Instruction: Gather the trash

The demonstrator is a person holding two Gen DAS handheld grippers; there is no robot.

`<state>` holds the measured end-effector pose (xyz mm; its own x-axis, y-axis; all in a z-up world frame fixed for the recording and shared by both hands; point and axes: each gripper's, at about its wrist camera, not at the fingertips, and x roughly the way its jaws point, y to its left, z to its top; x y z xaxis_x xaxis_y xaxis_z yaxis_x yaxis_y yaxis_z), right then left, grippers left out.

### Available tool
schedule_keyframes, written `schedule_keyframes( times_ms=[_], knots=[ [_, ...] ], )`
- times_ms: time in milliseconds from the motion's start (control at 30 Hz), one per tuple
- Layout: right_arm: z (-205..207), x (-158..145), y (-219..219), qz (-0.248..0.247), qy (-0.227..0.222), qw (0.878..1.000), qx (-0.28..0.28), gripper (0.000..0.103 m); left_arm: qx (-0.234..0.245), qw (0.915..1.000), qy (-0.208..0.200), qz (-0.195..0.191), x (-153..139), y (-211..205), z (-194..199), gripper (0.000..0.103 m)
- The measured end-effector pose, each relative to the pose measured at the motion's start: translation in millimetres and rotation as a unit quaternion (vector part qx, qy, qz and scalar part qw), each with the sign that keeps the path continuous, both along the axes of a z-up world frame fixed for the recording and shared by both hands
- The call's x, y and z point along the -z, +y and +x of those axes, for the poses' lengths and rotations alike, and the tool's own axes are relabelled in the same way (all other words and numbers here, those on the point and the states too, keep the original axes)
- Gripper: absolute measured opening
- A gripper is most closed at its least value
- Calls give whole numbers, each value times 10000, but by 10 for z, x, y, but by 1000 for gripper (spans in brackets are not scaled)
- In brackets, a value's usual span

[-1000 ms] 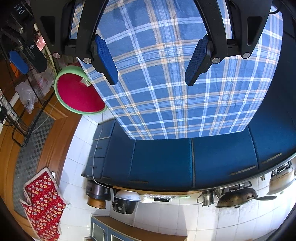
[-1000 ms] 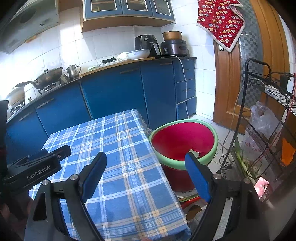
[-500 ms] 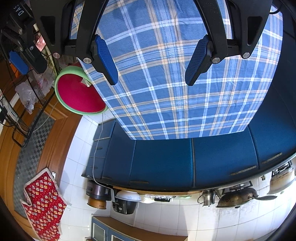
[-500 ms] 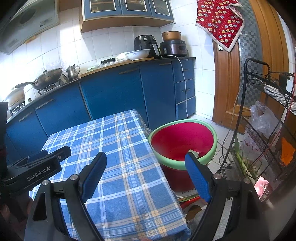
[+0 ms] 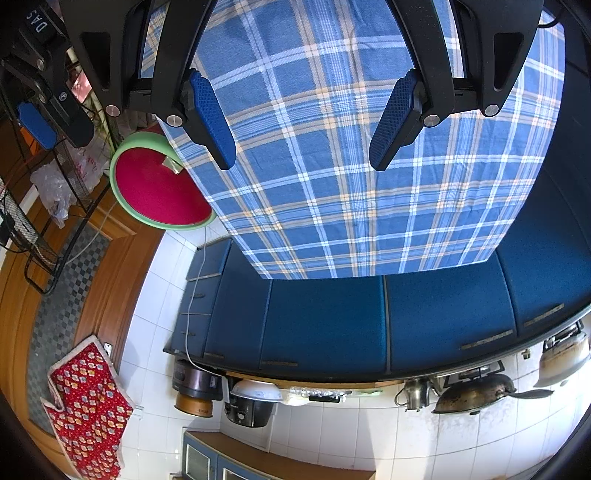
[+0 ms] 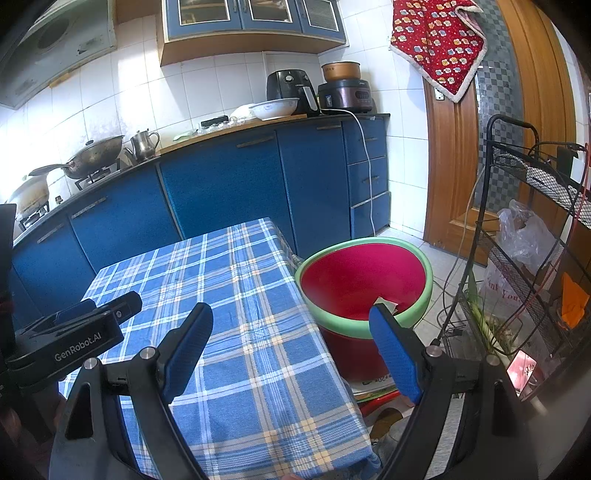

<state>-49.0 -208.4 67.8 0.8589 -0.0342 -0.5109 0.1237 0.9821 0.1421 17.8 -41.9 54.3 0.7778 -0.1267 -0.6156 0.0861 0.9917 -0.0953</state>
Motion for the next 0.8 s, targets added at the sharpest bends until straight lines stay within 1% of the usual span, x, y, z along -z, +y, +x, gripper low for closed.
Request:
schedule_keyframes(
  times_ms=[800],
  knots=[
    [-5,-1,-20,3,1,10000,3,86,9,10000,3,4,12,-30,-10,76]
  ],
)
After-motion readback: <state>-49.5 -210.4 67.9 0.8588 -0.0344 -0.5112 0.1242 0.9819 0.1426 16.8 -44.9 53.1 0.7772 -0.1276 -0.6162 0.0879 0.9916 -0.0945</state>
